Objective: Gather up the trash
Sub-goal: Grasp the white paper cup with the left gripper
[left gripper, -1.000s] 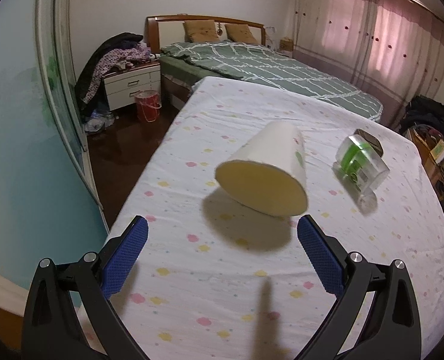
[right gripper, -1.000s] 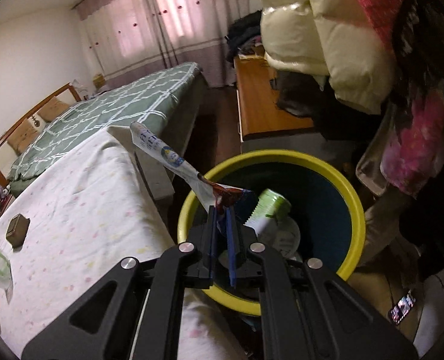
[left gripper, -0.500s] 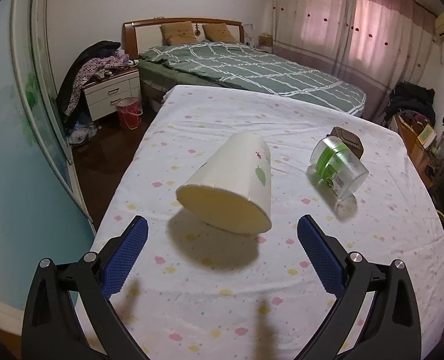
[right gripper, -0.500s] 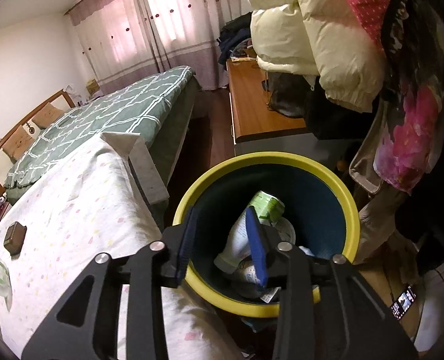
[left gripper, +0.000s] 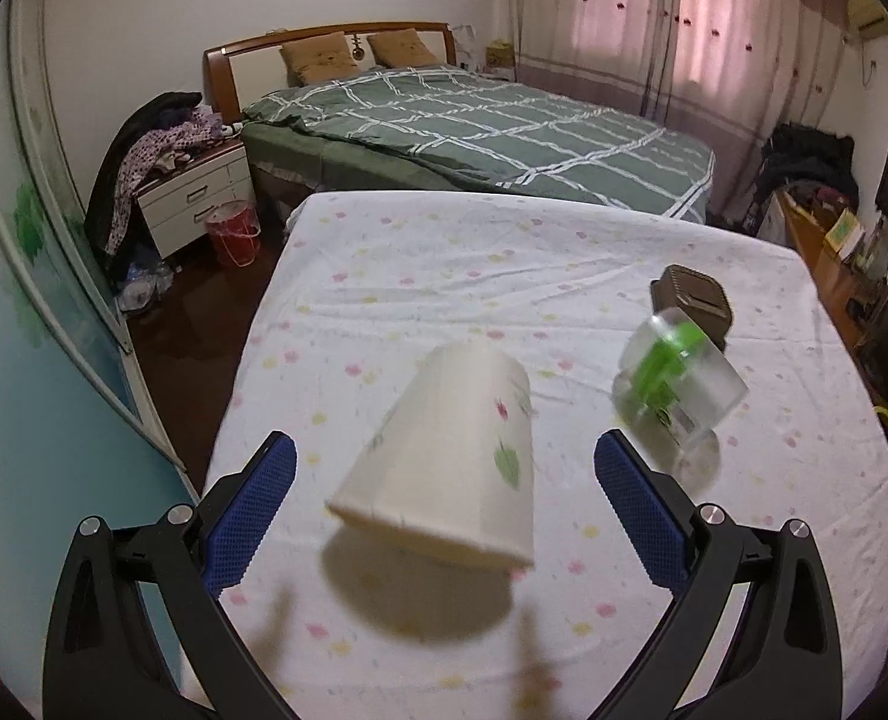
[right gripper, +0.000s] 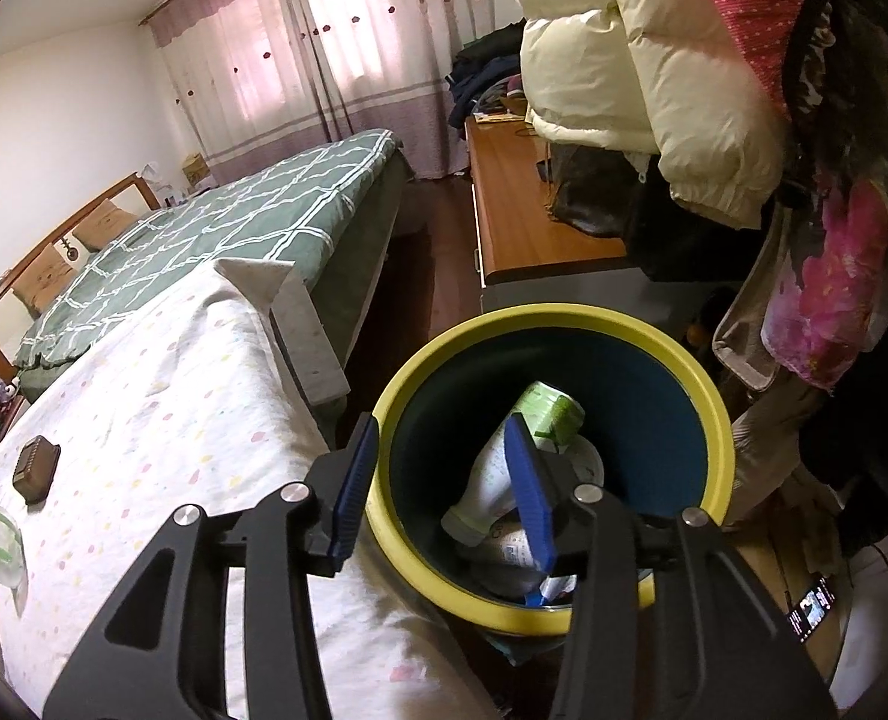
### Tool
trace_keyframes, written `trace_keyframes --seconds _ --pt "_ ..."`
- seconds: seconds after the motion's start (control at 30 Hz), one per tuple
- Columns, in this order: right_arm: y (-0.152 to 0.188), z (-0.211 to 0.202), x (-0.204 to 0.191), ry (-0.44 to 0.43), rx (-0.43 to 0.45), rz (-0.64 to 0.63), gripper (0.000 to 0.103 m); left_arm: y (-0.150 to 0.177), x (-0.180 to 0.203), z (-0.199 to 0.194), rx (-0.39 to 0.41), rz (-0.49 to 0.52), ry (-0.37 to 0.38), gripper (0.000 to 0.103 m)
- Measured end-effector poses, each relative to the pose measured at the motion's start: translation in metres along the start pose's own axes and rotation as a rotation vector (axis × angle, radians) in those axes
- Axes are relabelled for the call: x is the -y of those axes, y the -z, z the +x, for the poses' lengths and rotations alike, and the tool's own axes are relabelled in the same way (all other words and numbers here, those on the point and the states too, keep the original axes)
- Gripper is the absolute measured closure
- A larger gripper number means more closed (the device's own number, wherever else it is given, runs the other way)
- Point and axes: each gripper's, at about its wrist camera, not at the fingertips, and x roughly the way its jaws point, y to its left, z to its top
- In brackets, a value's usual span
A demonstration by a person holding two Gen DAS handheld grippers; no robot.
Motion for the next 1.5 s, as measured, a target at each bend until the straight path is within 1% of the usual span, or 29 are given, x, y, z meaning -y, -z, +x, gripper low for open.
trace_keyframes --seconds 0.03,0.2,0.33,0.53,0.6,0.67,0.7,0.77,0.83,0.87,0.97,1.1,1.17,1.2,1.23,1.37,1.4,1.5 --pt "0.0 0.0 0.0 -0.001 0.0 0.001 0.061 -0.003 0.001 0.003 -0.011 0.007 -0.002 0.005" --pt "0.0 0.003 0.0 -0.009 -0.012 0.003 0.061 -0.023 0.0 0.024 -0.121 0.03 0.017 0.005" --pt "0.0 0.004 -0.001 -0.018 -0.018 0.005 0.061 -0.028 0.009 0.039 -0.198 0.102 -0.01 0.005" --pt "0.0 0.005 0.0 -0.029 -0.024 0.009 0.061 -0.024 0.028 0.054 -0.26 0.205 -0.049 0.007" --pt "0.0 0.005 0.0 -0.033 -0.026 0.01 0.061 -0.023 0.031 0.058 -0.279 0.223 -0.053 0.011" --pt "0.0 0.005 0.0 -0.037 -0.025 0.011 0.061 -0.024 0.03 0.064 -0.306 0.219 -0.046 0.019" --pt "0.0 0.005 0.0 -0.039 -0.025 0.012 0.061 -0.024 0.029 0.067 -0.318 0.215 -0.045 0.02" --pt "0.0 0.005 0.0 -0.042 -0.026 0.012 0.061 -0.025 0.026 0.071 -0.341 0.208 -0.034 0.029" --pt "0.0 0.006 0.0 -0.045 -0.027 0.012 0.061 -0.026 0.023 0.074 -0.357 0.202 -0.025 0.033" --pt "0.0 0.006 0.0 -0.047 -0.028 0.012 0.061 -0.026 0.022 0.074 -0.36 0.201 -0.018 0.034" --pt "0.0 0.006 0.001 -0.053 -0.028 0.015 0.061 -0.027 0.022 0.068 -0.342 0.204 -0.001 0.037" --pt "0.0 0.005 0.0 -0.054 -0.022 0.012 0.061 -0.031 0.024 0.05 -0.296 0.202 0.021 0.039" --pt "0.0 0.004 0.0 -0.053 -0.017 0.011 0.057 -0.033 0.028 0.035 -0.266 0.204 0.039 0.039" --pt "0.0 0.004 -0.001 -0.051 -0.014 0.009 0.053 -0.034 0.031 0.026 -0.246 0.208 0.05 0.039" --pt "0.001 0.002 -0.002 -0.047 -0.009 0.004 0.052 -0.035 0.034 0.018 -0.229 0.21 0.062 0.039" --pt "0.003 -0.003 -0.011 -0.047 0.008 -0.033 0.052 -0.041 0.061 -0.02 -0.151 0.247 0.122 0.039" --pt "0.004 -0.004 -0.013 -0.051 0.011 -0.04 0.051 -0.042 0.068 -0.026 -0.141 0.257 0.134 0.039" --pt "0.005 -0.008 -0.016 -0.062 0.029 -0.053 0.049 -0.045 0.1 -0.047 -0.11 0.3 0.201 0.039"
